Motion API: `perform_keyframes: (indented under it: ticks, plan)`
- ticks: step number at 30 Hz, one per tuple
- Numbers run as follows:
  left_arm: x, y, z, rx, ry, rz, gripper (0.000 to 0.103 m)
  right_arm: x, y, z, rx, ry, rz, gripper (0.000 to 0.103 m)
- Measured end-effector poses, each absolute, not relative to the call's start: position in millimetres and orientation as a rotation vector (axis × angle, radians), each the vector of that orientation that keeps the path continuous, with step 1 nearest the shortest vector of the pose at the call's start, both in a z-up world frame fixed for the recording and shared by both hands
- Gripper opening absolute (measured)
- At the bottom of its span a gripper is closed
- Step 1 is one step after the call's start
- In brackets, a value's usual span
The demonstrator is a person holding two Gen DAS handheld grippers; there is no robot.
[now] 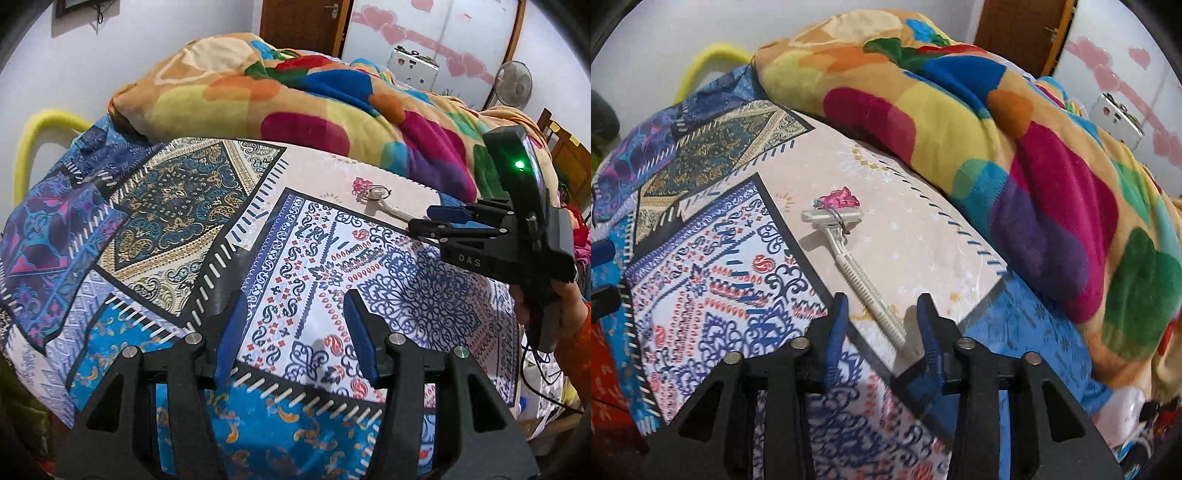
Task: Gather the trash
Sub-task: 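Move both tools back to the bed toward the white razor, then grasp the white razor handle with the right tool while the left tool grasps the pink hair clip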
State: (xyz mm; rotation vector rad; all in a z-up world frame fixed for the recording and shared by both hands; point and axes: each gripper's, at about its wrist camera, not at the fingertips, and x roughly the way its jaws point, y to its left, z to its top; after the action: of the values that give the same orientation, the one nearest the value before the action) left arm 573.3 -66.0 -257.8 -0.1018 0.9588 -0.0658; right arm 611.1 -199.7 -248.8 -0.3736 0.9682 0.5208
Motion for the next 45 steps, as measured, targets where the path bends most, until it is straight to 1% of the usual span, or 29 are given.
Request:
perform_keyframes:
  ticks: [2,6,14,18,25,26,27,28,29,31,32,33,34,35,40,45]
  plan:
    - [579,-66,-262,-0.112,0.963,-0.064,0.053,609,-199,-249,-0.377,0.96,0.554,0.015]
    - [590,-71,-267,-0.124,0.983,-0.08,0.053,593,-197,-248,-0.363,0.955,0.626,0.01]
    - [609,-89,-259,-0.098,0.981,-0.095,0.053,530,-221,-247,-0.316,0.982,0.695,0.009]
    - [622,-100,-259,-0.105,0.996,-0.114,0.053,518,-236,-249,-0.292,1.002,0.698,0.009]
    - [635,-133,-273,-0.203,1.053,-0.244,0.053,495,-253,-252,-0.301,1.0,0.711,0.009]
    - [636,-140,-277,-0.211,1.062,-0.27,0.051,492,-255,-252,-0.307,0.994,0.714,0.009]
    - [637,-148,-281,-0.217,1.077,-0.283,0.045,489,-255,-253,-0.317,0.986,0.714,0.009]
    - [637,-152,-284,-0.217,1.087,-0.285,0.041,488,-254,-253,-0.321,0.982,0.715,0.009]
    - [638,-157,-287,-0.213,1.101,-0.289,0.034,487,-254,-253,-0.321,0.98,0.716,0.009]
    - [636,-166,-287,-0.186,1.082,-0.272,0.033,488,-254,-254,-0.309,0.982,0.715,0.009]
    - [636,-171,-287,-0.166,1.081,-0.274,0.028,490,-253,-255,-0.306,0.983,0.718,0.009]
    - [636,-173,-287,-0.157,1.085,-0.276,0.019,490,-253,-255,-0.302,0.984,0.721,0.009]
    - [636,-176,-289,-0.144,1.083,-0.261,0.016,492,-252,-255,-0.299,0.986,0.723,0.009]
    - [637,-177,-289,-0.133,1.073,-0.245,0.011,492,-252,-255,-0.298,0.986,0.725,0.009]
    - [638,-181,-289,-0.071,1.052,-0.209,0.011,483,-253,-256,-0.304,0.984,0.721,0.009]
    - [628,-152,-266,-0.109,0.989,-0.158,0.01,483,-258,-256,-0.289,0.994,0.704,0.009]
